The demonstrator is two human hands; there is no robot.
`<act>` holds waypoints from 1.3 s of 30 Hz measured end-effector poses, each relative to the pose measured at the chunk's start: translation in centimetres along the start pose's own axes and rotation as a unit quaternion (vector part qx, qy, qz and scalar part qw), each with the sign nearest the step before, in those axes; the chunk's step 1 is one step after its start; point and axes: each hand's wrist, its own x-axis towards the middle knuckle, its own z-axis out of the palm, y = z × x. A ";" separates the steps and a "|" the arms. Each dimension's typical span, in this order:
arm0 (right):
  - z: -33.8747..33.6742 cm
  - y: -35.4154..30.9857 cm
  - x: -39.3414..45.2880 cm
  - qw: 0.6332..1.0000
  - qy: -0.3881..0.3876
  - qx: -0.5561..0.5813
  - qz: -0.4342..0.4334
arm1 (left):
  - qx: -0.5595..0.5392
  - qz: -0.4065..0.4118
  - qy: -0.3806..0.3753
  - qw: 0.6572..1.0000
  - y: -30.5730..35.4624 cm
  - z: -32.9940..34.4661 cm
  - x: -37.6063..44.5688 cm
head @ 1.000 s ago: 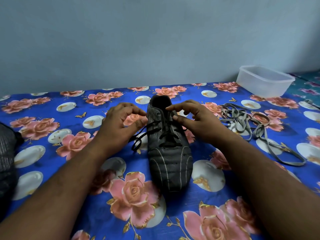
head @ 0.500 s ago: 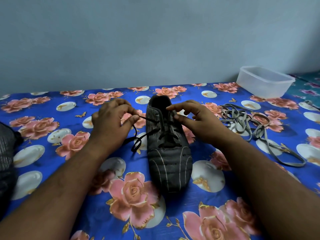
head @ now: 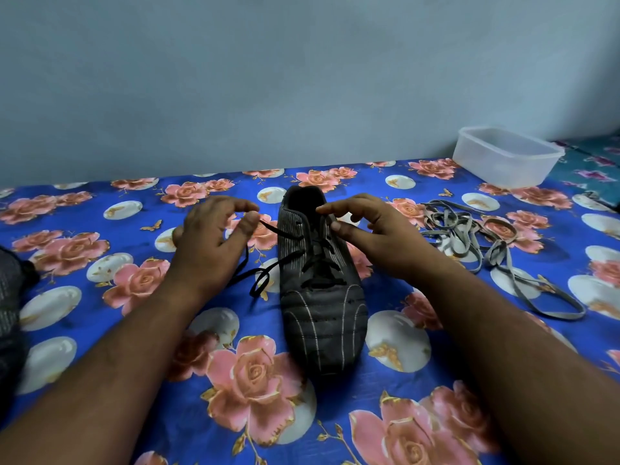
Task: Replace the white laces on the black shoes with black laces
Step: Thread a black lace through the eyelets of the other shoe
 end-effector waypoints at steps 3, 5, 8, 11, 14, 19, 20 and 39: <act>0.1 -0.1 0.0 1.000 0.001 -0.003 -0.006 | -0.001 0.071 -0.046 0.996 1.2 0.5 -0.5; 0.1 -0.1 0.0 1.000 0.001 -0.005 -0.010 | 0.016 0.091 -0.054 0.994 1.9 0.9 -0.9; 0.1 -0.2 0.0 1.000 -0.002 -0.004 -0.013 | 0.025 0.098 -0.059 0.993 2.2 1.0 -1.0; 0.0 -0.1 0.1 1.000 -0.009 -0.006 -0.009 | 0.060 0.110 -0.035 0.991 1.6 0.6 -0.7; 0.0 0.0 0.1 1.000 -0.012 -0.014 -0.013 | 0.067 0.110 -0.029 0.991 1.4 0.4 -0.7; -0.5 -0.4 -0.2 0.997 0.015 -0.061 -0.048 | 0.035 0.109 -0.024 0.993 1.6 0.3 -0.8; -0.8 -0.6 -0.3 0.996 0.018 -0.063 -0.052 | 0.031 0.111 -0.022 0.993 1.7 0.3 -0.8; 1.3 -2.0 -0.2 0.988 -0.010 -0.122 -0.096 | 0.009 0.119 -0.050 0.992 2.2 1.0 -1.0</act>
